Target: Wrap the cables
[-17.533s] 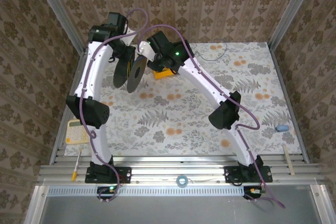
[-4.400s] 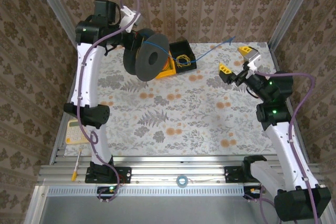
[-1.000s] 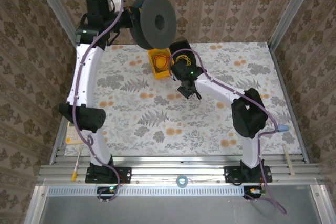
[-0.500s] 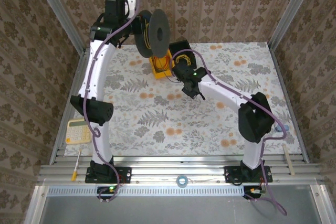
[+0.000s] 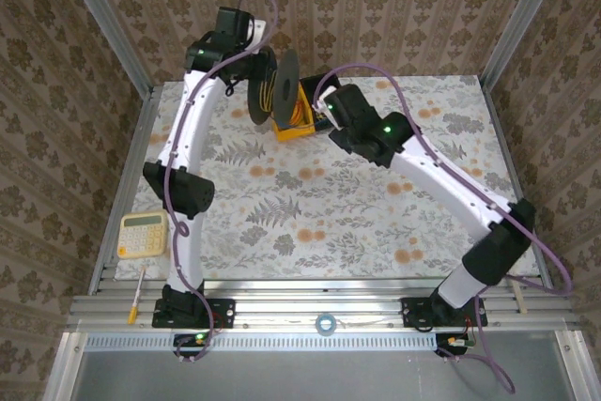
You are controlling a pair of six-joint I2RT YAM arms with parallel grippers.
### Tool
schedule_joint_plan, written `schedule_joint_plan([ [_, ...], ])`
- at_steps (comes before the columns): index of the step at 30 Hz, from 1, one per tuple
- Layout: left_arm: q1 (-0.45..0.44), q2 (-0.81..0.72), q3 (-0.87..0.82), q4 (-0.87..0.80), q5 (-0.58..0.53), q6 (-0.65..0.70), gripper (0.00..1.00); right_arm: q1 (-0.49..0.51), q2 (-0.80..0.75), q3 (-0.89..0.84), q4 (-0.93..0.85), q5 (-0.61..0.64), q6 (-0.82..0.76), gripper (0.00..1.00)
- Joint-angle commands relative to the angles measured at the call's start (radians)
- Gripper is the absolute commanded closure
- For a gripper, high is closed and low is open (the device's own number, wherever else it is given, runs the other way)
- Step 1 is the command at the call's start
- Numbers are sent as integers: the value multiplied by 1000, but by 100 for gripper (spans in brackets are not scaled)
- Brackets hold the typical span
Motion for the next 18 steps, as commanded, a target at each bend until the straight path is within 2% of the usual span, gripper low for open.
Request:
schedule_joint_plan([
  [1, -43, 6, 81, -18, -7, 63, 100, 30, -75, 44, 155, -123, -17, 100],
  [6, -102, 13, 102, -49, -11, 118, 100, 34, -67, 122, 237, -191, -51, 100],
  [10, -140, 7, 100, -90, -7, 170, 100, 23, 10, 228, 235, -217, -130, 100],
  [18, -180, -37, 56, -174, -11, 248, 100, -87, 88, 350, 236, -347, -173, 100],
])
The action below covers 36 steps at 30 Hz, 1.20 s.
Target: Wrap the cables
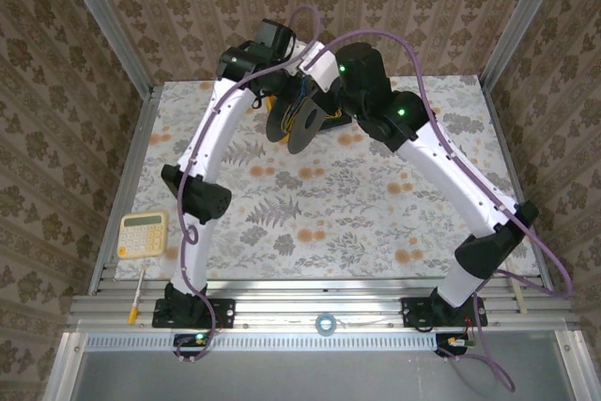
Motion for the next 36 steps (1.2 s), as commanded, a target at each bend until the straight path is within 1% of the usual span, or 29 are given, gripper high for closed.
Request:
schedule_joint_plan([
  [1, -7, -76, -24, -21, 0, 66, 100, -69, 4, 61, 55, -110, -16, 100],
  [5, -24, -130, -101, -14, 42, 96, 100, -170, 17, 81, 40, -244, -8, 100],
  [9, -48, -157, -133, -29, 69, 124, 100, -249, 55, 109, -11, -368, -26, 100],
  [14, -51, -195, -135, -59, 164, 162, 100, -357, 83, 75, -24, -588, -36, 100],
  [20, -64, -249, -146, -141, 268, 282, 100, -445, 116, 28, -41, -760, -56, 100],
  [25, -68, -290, -159, -173, 383, 345, 100, -490, 135, -13, -30, -852, -72, 100],
  [29, -61, -323, -137, -167, 431, 374, 100, -514, 138, -49, -36, -926, -91, 100],
  [32, -29, -337, -96, -159, 485, 375, 100, -524, 123, -102, -31, -969, -99, 100],
  [36, 33, -361, -80, -110, 571, 347, 100, -525, 91, -186, -15, -992, -101, 100],
])
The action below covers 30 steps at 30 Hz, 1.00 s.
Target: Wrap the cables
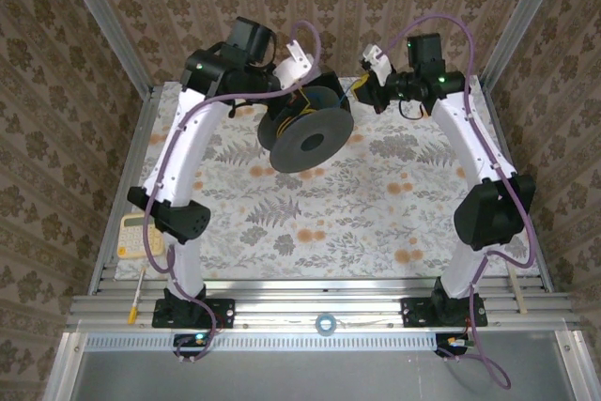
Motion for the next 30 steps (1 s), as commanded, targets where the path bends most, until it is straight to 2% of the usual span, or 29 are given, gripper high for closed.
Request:
schedule_joint_plan([
  [1, 53, -102, 47, 6, 166, 10, 100, -25, -46, -69, 40, -25, -12, 100],
  [4, 85, -120, 29, 64, 264, -24, 100, -21, -79, -154, 93, -31, 13, 100],
  [12, 113, -141, -37, 259, 429, -140, 100, 40, -106, -293, 151, -1, 53, 100],
  [16, 114, -134, -48, 339, 440, -195, 100, 91, -111, -342, 188, 13, 83, 100],
  [19, 147, -130, -54, 381, 443, -221, 100, 118, -125, -395, 246, 11, 121, 100],
  [30, 191, -186, -182, 554, 415, -315, 100, 129, -169, -530, 445, -104, 293, 100],
])
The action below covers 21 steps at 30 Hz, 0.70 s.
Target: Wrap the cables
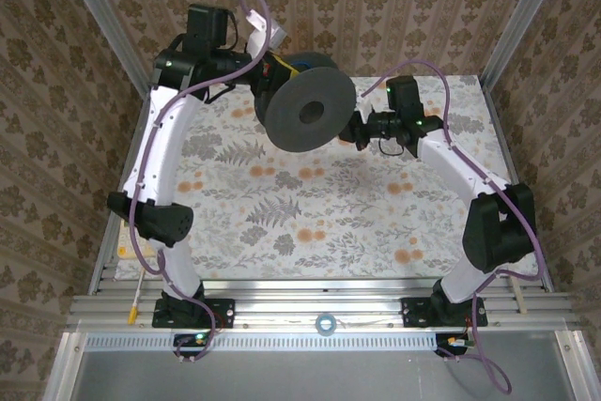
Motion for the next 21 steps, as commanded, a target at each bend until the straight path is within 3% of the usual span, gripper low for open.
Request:
schedule_joint_plan([
  [1, 24, -99, -20, 243, 58, -93, 100, 9, -13, -51, 40, -41, 62, 100],
  [6, 33, -112, -59, 302, 42, -124, 100, 29, -11, -93, 124, -40, 137, 99],
  [15, 46, -126, -88, 329, 21, -137, 100, 27, -29, -169, 312, -23, 284, 76],
  [18, 52, -132, -105, 344, 19, -146, 100, 28, -39, -181, 334, -12, 300, 75],
  [21, 57, -134, -110, 348, 21, -151, 100, 26, -54, -190, 336, -3, 302, 82],
])
